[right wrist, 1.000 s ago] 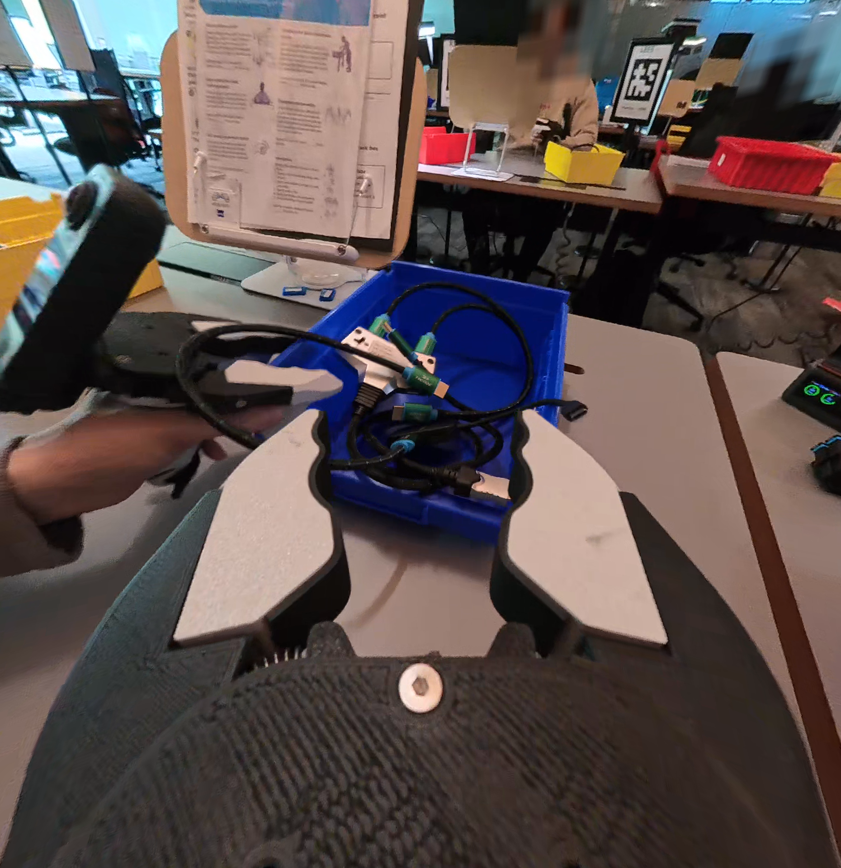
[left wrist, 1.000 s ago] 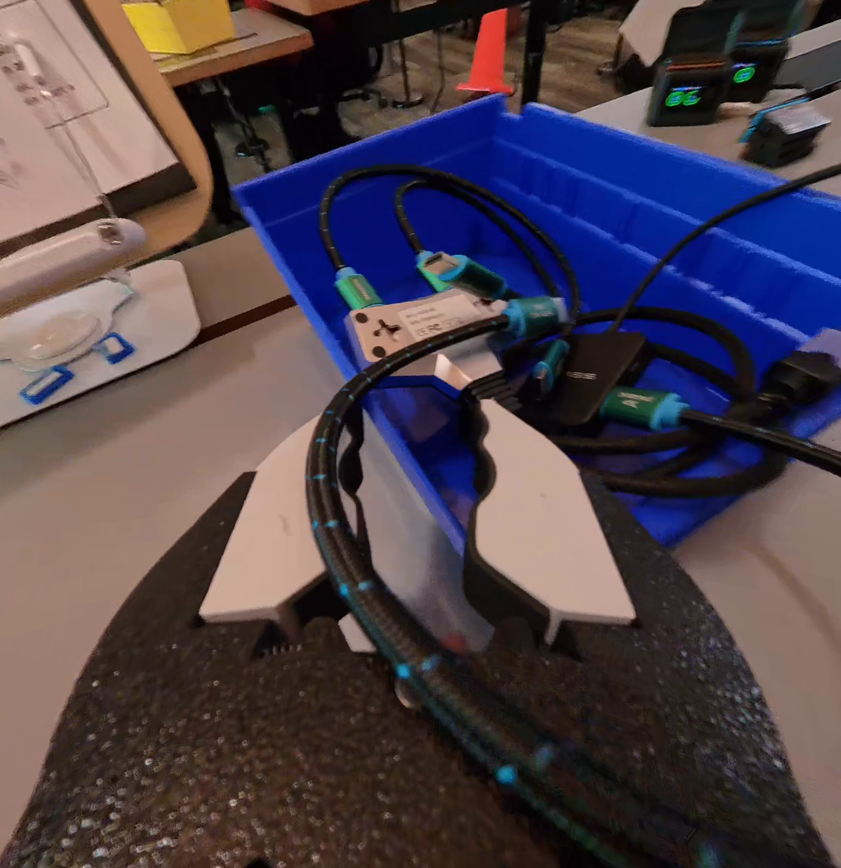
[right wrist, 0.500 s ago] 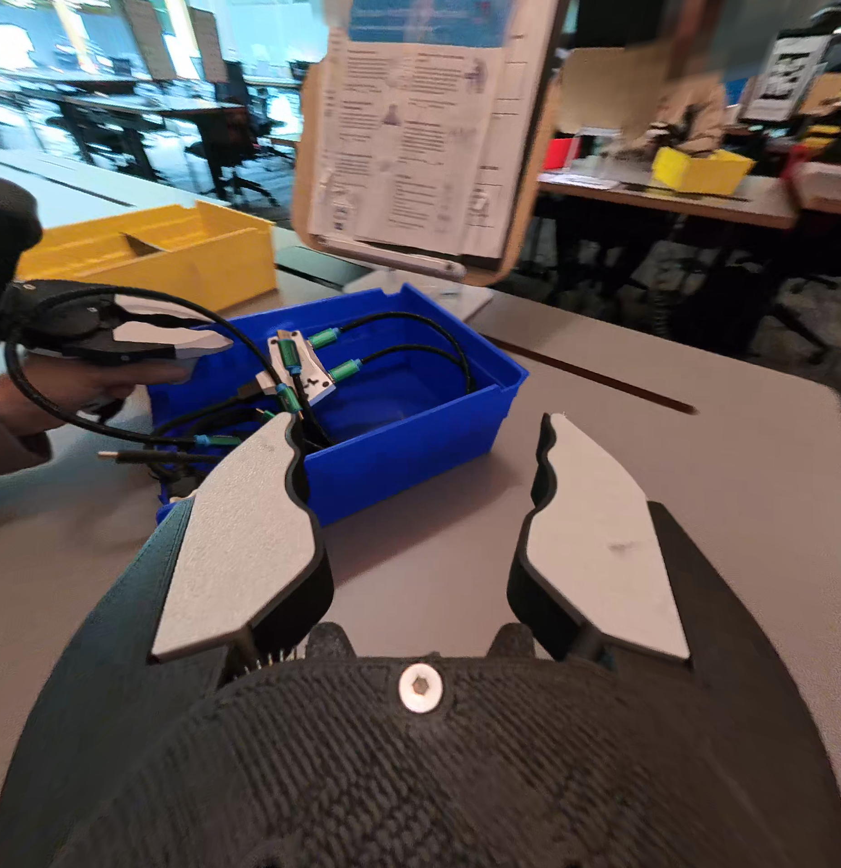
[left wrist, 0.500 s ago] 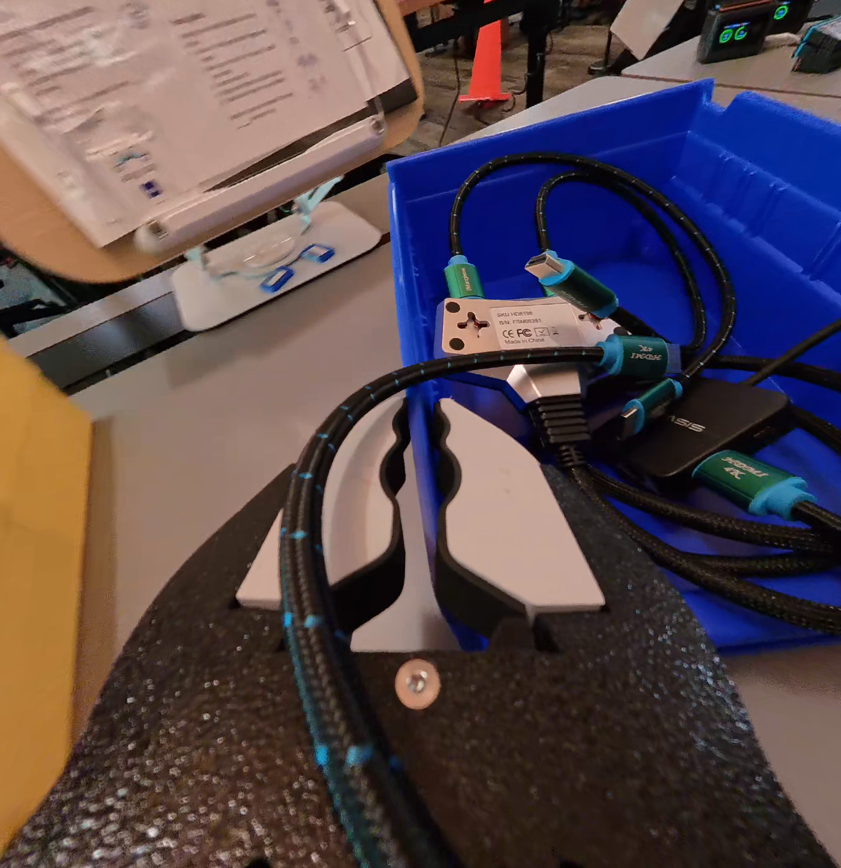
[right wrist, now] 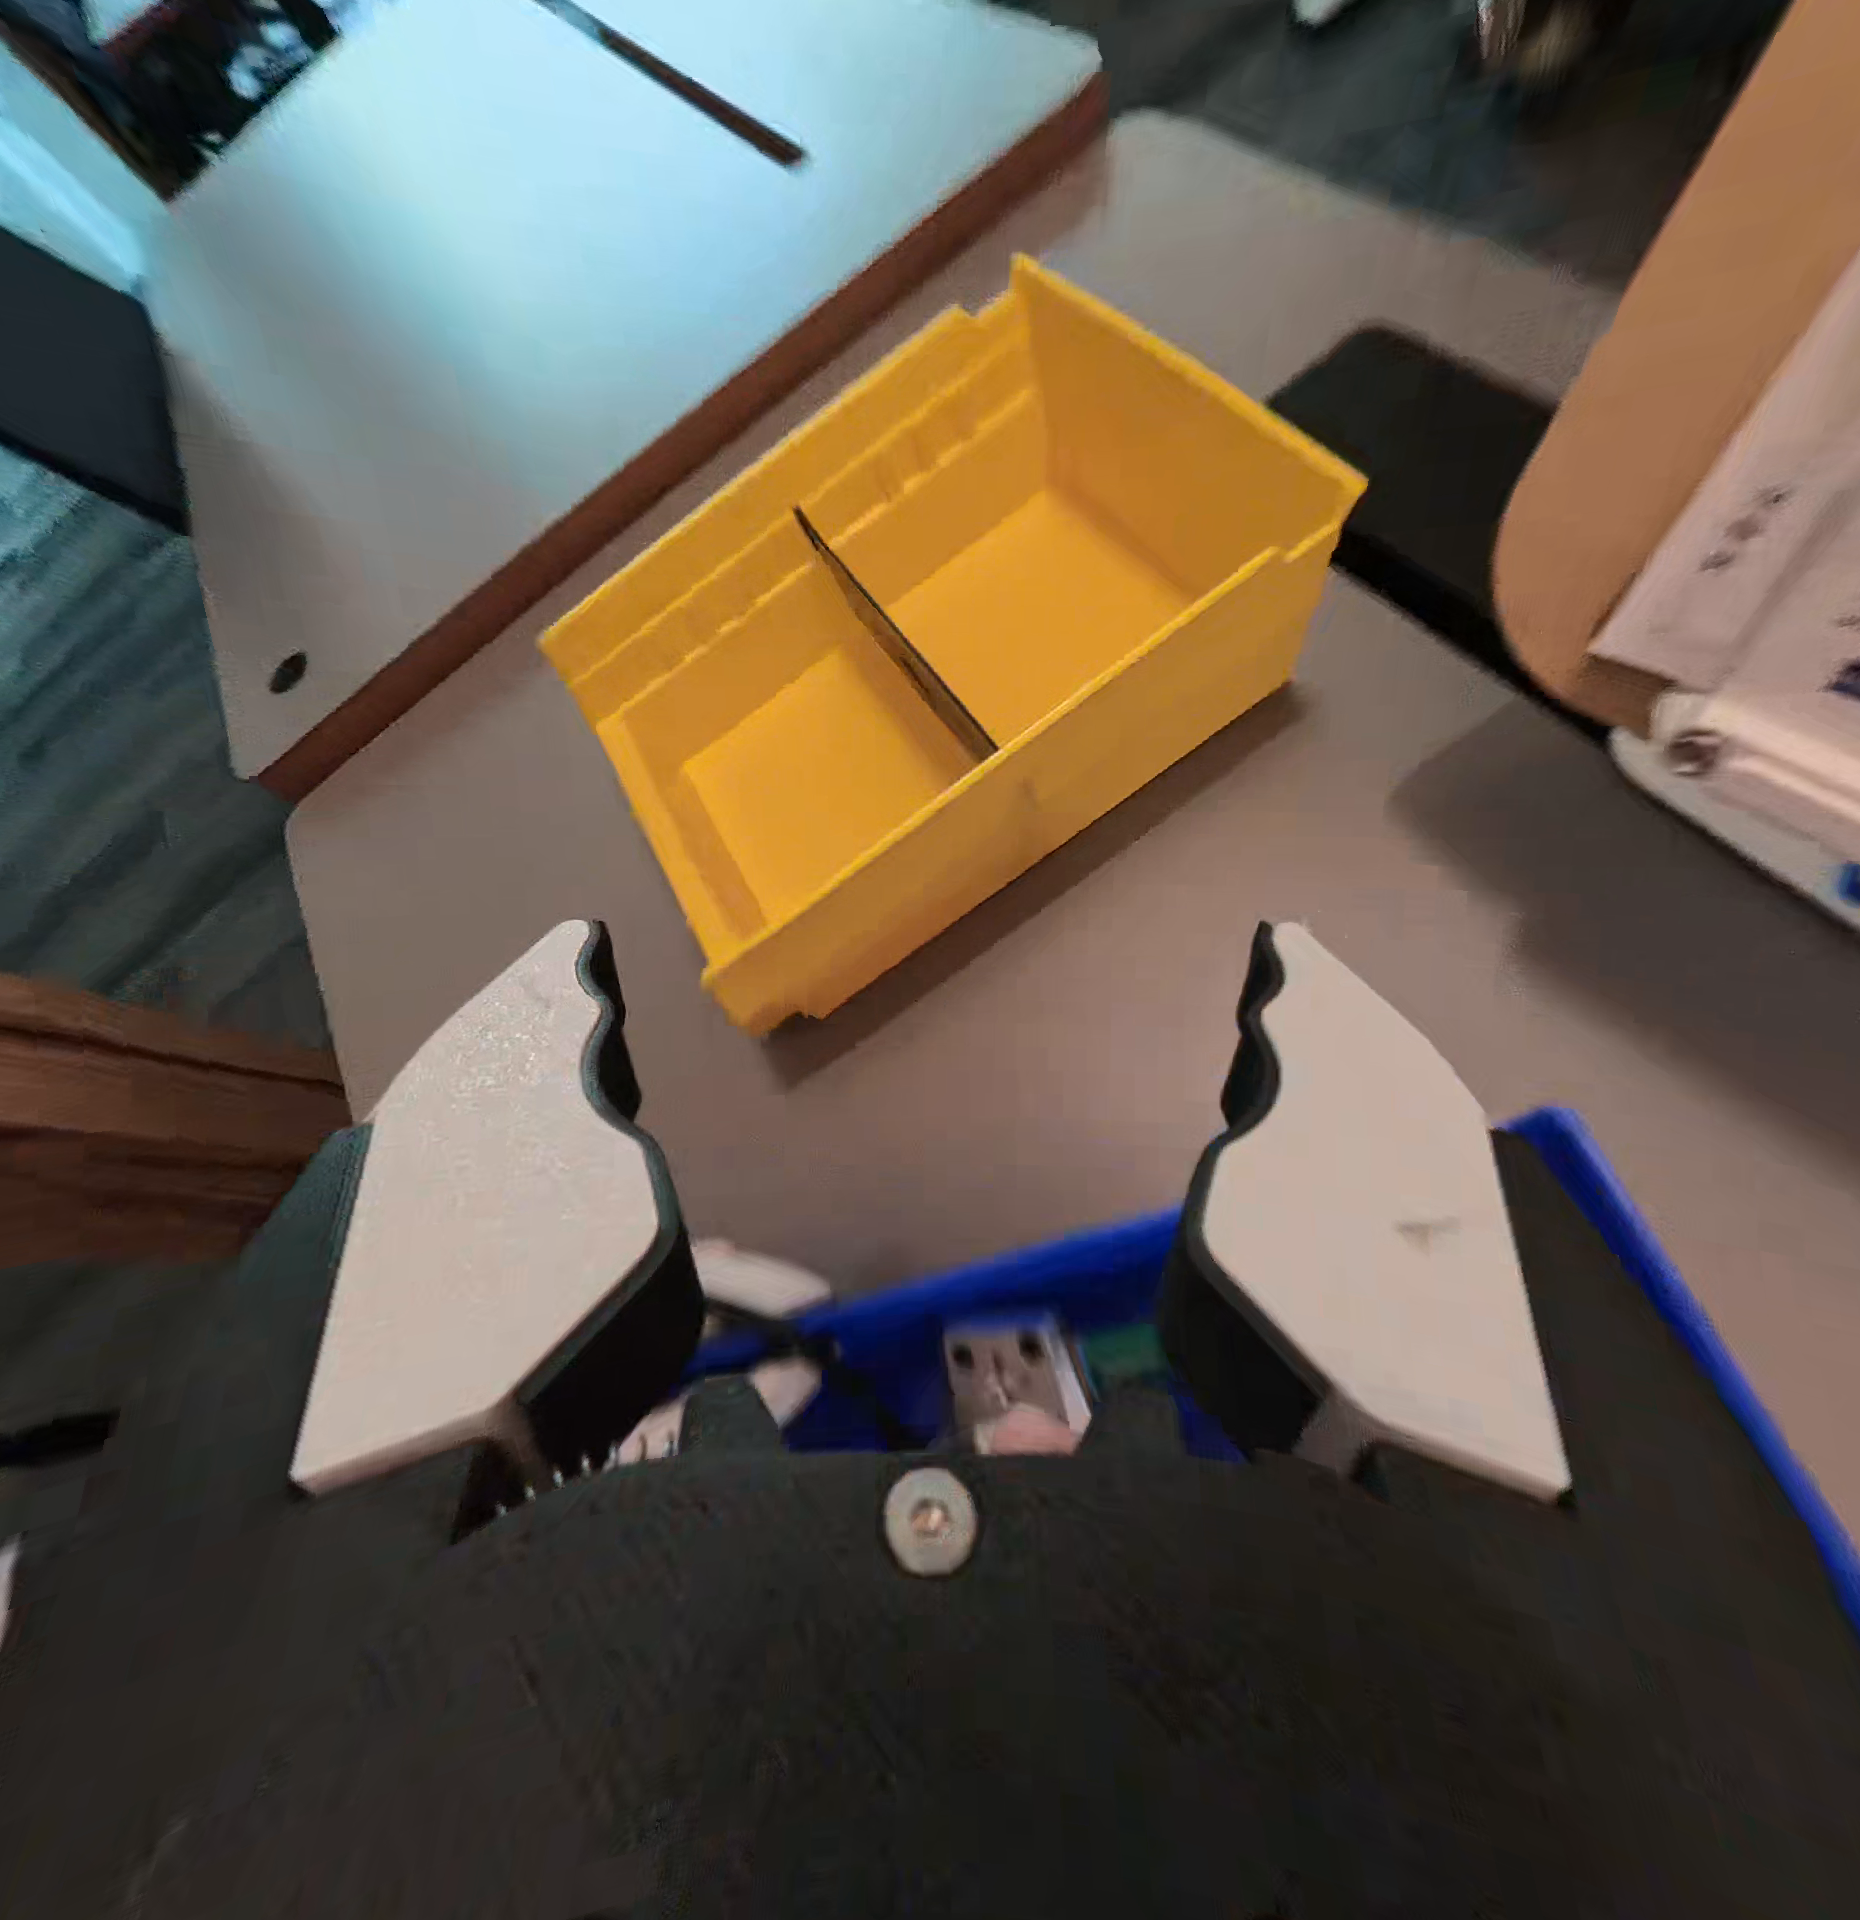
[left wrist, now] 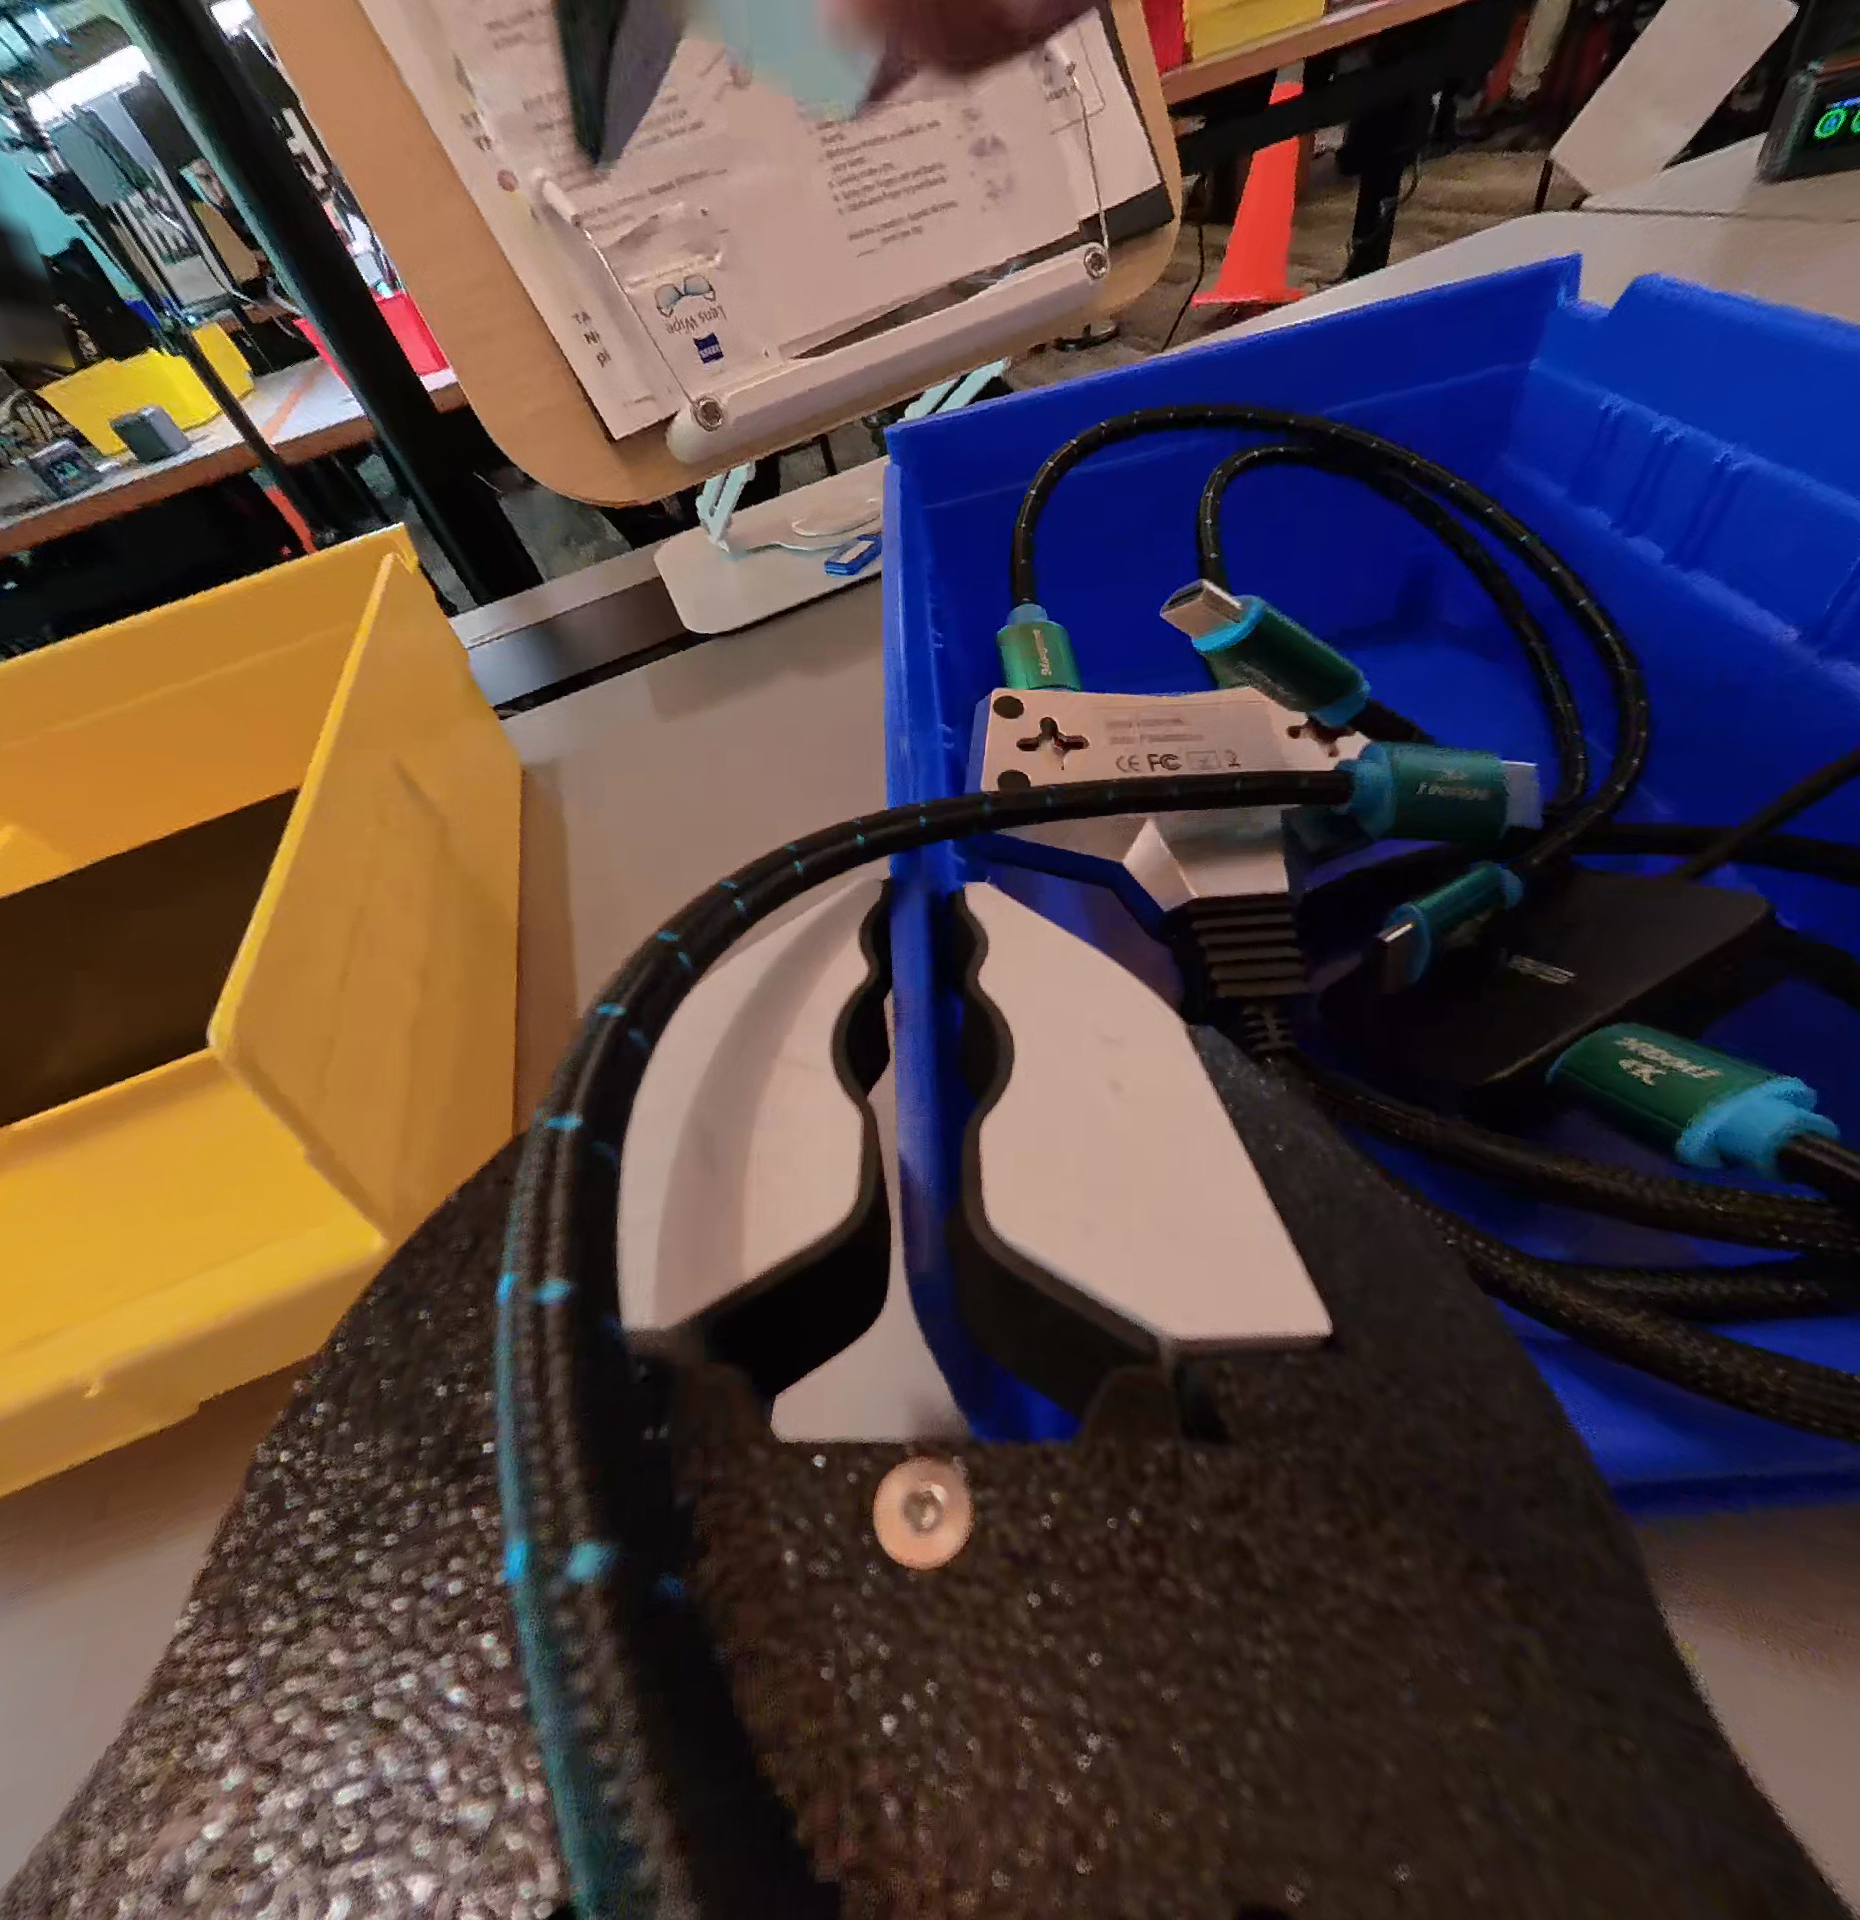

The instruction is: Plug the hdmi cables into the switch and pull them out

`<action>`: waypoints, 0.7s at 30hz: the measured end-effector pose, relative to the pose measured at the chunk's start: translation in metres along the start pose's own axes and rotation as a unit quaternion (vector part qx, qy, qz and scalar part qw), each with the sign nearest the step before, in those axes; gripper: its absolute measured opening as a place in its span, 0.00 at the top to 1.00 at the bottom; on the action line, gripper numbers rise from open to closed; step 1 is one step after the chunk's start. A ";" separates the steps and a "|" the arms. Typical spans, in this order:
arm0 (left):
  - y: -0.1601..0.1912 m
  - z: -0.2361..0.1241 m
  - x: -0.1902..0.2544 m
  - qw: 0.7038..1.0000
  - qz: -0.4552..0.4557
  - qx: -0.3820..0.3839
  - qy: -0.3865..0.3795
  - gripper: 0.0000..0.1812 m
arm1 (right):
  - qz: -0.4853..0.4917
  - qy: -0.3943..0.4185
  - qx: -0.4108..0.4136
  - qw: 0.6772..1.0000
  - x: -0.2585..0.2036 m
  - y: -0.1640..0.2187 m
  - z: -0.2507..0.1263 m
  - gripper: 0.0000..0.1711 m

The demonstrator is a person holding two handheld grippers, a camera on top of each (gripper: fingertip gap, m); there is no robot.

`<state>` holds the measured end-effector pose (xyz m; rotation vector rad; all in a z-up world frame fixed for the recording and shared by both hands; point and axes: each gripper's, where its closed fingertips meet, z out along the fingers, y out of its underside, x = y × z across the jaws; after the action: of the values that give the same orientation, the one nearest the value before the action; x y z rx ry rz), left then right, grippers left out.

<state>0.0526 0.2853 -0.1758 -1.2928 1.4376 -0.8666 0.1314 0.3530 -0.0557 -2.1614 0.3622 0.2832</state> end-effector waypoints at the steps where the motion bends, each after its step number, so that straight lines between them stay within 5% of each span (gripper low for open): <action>1: 0.001 -0.001 -0.002 1.000 -0.002 -0.002 0.000 0.95 | 0.027 0.006 -0.021 0.999 0.001 -0.001 0.025 0.35; 10: 0.011 -0.012 -0.037 0.999 -0.017 0.030 -0.021 0.95 | 0.166 0.040 -0.144 0.975 0.006 0.049 0.176 0.57; 12: 0.012 -0.012 -0.042 0.999 -0.021 0.030 -0.022 0.95 | 0.162 0.054 -0.181 0.969 0.004 0.065 0.197 0.51; 15: 0.013 -0.013 -0.047 0.999 -0.025 0.029 -0.021 0.95 | 0.095 0.110 -0.250 0.957 0.017 0.089 0.210 0.62; 17: 0.014 -0.014 -0.050 0.999 -0.027 0.029 -0.019 0.96 | 0.137 0.134 -0.226 0.955 0.027 0.080 0.213 0.79; 21: 0.016 -0.016 -0.056 0.999 -0.031 0.029 -0.018 0.96 | 0.147 0.121 -0.227 0.955 0.027 0.065 0.214 0.78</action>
<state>0.0304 0.3417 -0.1754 -1.3090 1.3417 -0.9144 0.1186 0.4882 -0.2349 -2.6028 0.8300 0.2878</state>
